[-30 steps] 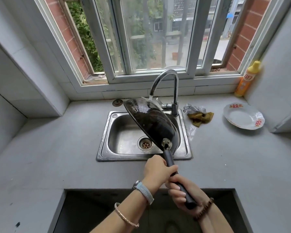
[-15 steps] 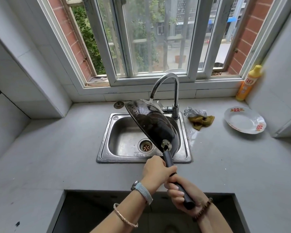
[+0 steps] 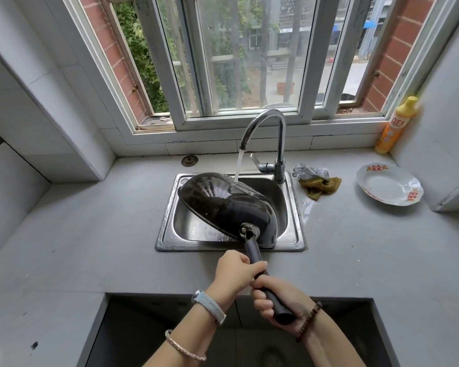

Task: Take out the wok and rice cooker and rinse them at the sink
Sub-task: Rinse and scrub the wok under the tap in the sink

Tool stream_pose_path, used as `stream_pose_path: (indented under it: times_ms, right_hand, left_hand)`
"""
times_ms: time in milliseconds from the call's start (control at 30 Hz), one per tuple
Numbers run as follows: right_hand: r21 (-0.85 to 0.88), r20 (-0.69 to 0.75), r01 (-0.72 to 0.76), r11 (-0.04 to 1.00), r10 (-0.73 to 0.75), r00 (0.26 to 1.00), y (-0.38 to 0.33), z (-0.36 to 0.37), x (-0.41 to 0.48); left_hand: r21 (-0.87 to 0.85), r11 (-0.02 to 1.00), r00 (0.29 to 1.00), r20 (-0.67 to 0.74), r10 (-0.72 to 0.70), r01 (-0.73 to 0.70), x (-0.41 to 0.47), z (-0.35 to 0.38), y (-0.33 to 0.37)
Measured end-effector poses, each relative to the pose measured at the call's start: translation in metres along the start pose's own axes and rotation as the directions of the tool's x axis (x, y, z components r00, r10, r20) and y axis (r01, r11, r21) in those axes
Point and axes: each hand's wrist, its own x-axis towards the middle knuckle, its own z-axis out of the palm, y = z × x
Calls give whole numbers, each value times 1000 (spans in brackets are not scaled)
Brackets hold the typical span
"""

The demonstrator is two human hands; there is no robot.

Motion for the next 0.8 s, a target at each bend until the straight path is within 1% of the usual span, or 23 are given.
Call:
stream_pose_path:
  times_ms: [167,400,600,800]
  right_hand:
    - [-68,-14,-19,997,18,1000,8,5,7]
    - [-85,-28,-35,996,33,999,13,9,16]
    - [-114,-45,-47,992,42,998,12,15,21]
    - [-140,-69,-27,990,17,997,4,23,23]
  left_hand:
    - [-101,993,998,35,-59,62,2,1,-18]
    - [-227,964,989,82,-123,138,1,-3,-33]
    - [-340,926,983,133,-125,164,0,-6,-39]
    - [-398,906,987,122,-101,142,4,-14,-39]
